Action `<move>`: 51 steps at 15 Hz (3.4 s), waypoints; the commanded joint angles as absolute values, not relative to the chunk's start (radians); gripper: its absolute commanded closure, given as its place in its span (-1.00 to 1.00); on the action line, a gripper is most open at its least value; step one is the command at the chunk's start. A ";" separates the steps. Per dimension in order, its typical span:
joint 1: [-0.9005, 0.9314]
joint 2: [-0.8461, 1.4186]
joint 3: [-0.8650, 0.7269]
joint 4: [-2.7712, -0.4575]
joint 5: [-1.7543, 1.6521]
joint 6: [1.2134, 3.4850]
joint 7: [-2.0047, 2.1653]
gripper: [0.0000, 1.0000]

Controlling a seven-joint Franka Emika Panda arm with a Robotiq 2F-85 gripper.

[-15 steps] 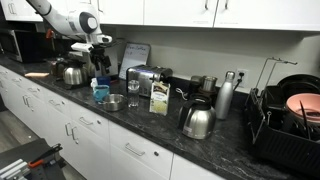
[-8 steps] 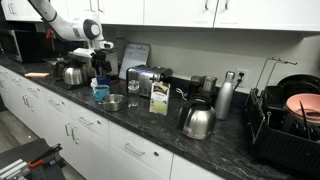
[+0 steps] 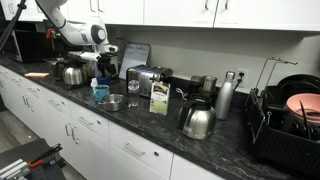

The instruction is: Move the dark blue cup to the right

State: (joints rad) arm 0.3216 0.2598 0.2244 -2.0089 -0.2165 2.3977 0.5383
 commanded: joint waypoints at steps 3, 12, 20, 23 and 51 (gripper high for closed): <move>0.372 0.320 0.180 -1.949 -0.236 2.399 0.565 -0.99; 0.397 0.337 0.151 -1.946 -0.231 2.416 0.594 0.49; 0.397 0.328 0.160 -1.943 -0.205 2.417 0.590 0.98; 0.395 0.318 0.165 -1.948 -0.195 2.413 0.580 0.97; 0.252 0.016 0.116 -2.134 -0.073 2.401 0.750 0.97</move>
